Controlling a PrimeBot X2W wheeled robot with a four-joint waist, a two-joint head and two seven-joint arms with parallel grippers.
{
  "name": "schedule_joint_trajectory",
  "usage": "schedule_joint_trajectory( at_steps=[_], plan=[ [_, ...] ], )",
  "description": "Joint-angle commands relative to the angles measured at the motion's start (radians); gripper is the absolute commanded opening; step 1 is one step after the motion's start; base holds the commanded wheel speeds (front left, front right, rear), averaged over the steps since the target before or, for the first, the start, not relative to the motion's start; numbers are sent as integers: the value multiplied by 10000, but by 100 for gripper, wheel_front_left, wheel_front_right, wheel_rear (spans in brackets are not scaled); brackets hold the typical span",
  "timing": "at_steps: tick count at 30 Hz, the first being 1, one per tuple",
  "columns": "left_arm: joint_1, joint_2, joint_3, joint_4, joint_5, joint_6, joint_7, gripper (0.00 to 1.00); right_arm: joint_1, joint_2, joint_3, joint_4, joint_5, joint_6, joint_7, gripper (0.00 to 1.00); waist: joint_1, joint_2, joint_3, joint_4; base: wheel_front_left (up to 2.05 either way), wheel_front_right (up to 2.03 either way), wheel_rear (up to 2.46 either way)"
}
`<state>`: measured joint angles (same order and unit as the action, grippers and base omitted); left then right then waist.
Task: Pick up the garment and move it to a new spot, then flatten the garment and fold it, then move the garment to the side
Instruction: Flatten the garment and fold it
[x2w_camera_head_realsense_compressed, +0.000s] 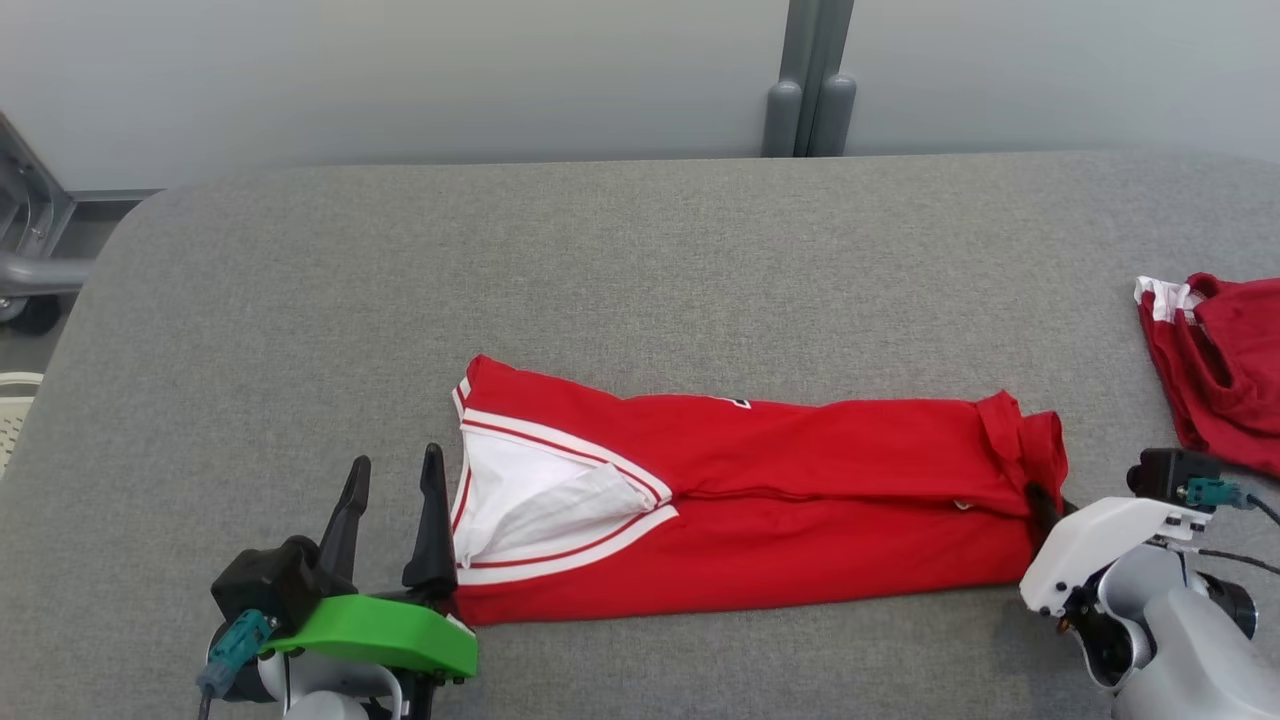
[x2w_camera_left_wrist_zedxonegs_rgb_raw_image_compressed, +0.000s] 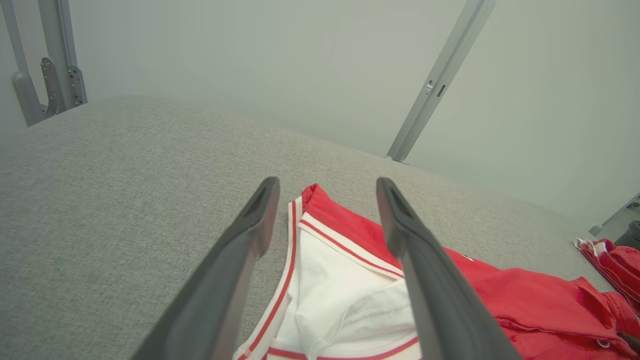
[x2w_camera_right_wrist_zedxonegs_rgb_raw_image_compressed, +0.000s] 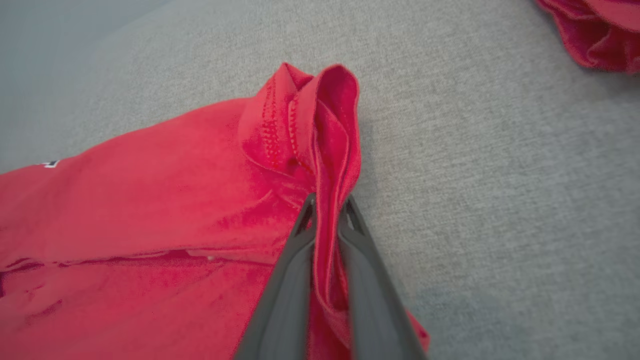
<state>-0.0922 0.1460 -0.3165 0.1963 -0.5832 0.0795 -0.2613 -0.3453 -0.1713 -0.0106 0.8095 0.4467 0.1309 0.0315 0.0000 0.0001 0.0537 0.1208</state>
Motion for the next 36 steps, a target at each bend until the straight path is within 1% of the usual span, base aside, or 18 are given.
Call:
schedule_joint_trajectory(
  at_steps=[1, 7, 11, 14, 15, 19, 20, 27, 32, 36],
  plan=[
    [9, -6, 68, -20, 56, -22, -43, 100, -157, -193, -28, -191, 323, -3, 37, 0, 0, -1, -15, -67, 0, 0, 0],
    [74, -41, 77, -56, 130, -63, -43, 100, -259, -1007, -211, -990, 1291, -6, 342, 0, 0, -1, -27, -258, 0, 0, 0],
    [78, -45, 67, -93, 145, -87, -43, 100, -220, -1614, -609, -1522, 1732, -4, 553, 0, 0, -1, -44, -374, 0, 0, 0],
    [106, -38, 52, -108, 187, -78, -43, 100, -59, -1859, -938, -1926, 1976, -4, 775, 0, 0, -1, -92, -448, 0, 0, 0],
    [124, -24, 38, -116, 197, -88, -43, 100, 67, -1912, -1070, -2228, 2061, -3, 968, 0, 0, -1, -127, -498, 0, 0, 0],
    [183, -16, 7, -115, 176, -99, -42, 100, 400, -1580, -1021, -3086, 2525, -1, 1603, 0, 0, -1, -216, -584, 0, 0, 0],
    [183, -16, 7, -115, 176, -99, -42, 100, 400, -1580, -1021, -3086, 2525, -1, 1603, 0, 0, -1, -216, -584, 0, 0, 0],
    [214, -9, -98, -97, 130, -86, 7, 100, 1151, -901, -692, -5023, 3155, 0, 2444, 0, 0, -1, -382, -592, 0, 0, 0],
    [227, 33, -162, -129, 107, -94, 43, 100, 1515, -253, -320, -6200, 3446, 0, 2989, 0, 0, -1, -478, -449, 0, 0, 0],
    [255, 74, -171, -140, 84, -95, 49, 100, 1639, 351, 38, -6811, 3577, 0, 3255, 0, 0, -1, -546, -271, 0, 0, 0]
  ],
)
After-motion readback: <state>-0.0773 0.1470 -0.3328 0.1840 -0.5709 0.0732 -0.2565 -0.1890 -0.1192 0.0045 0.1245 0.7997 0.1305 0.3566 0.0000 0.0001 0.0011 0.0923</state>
